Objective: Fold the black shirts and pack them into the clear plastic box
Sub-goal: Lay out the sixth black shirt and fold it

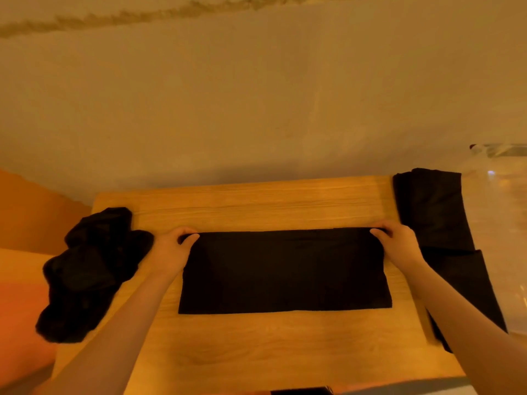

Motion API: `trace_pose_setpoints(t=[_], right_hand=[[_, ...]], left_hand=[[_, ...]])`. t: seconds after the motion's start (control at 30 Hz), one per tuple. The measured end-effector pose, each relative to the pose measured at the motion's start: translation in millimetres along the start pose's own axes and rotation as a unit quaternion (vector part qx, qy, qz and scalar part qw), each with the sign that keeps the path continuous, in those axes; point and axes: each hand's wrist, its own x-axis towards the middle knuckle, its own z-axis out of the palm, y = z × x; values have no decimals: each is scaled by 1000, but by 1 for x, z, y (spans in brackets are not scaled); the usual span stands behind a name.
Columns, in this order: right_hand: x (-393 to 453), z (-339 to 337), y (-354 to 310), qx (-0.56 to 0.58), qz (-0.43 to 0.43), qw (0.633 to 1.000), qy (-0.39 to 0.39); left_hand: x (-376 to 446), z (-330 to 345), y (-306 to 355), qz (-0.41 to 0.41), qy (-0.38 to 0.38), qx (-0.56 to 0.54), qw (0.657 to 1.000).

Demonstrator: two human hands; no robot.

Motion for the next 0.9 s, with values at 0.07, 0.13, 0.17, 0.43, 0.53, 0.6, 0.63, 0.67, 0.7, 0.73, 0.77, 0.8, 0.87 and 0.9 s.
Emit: trace_pose_setpoints(t=[0.07,0.13,0.17,0.43,0.53,0.6,0.63,0.67,0.7,0.73,0.77,0.8,0.87,0.9], right_hand=[[-1,3,-3,5,-11,1000,22],[-2,6,-5,-8,-23,999,36],[-2,7,-5,-17,-26,999,41],[-9,19,-4,-23,24,993,114],[-17,22,-15,-136,-36,978,156],[-27,30,-27,-199,-117,961,153],[-34,38,-33,-218,-166,953,129],[-41,48,-38,-238,-217,942,96],[-47,59,-40,-264,-260,927,55],[-51,69,-38,-294,-285,912,13],[-52,75,-34,-325,-286,901,-25],[-51,77,-27,-351,-267,896,-59],[-47,73,-12,-367,-221,900,-78],[-45,68,-6,-367,-206,904,-78]], left_hand=[[-3,6,7,23,27,30,999],[-5,12,10,36,47,55,997],[-4,14,9,39,60,57,996],[0,22,-5,0,139,32,990],[-8,18,-7,-2,204,85,975],[-24,28,-2,122,190,172,959],[-37,39,2,198,152,205,946],[-49,52,5,259,100,243,929],[-59,66,5,290,46,284,913],[-65,77,4,287,10,322,902],[-67,84,1,259,-5,348,901],[-63,85,-4,216,-13,359,908],[-50,80,-14,158,-2,367,917],[-43,77,-20,156,3,371,915]])
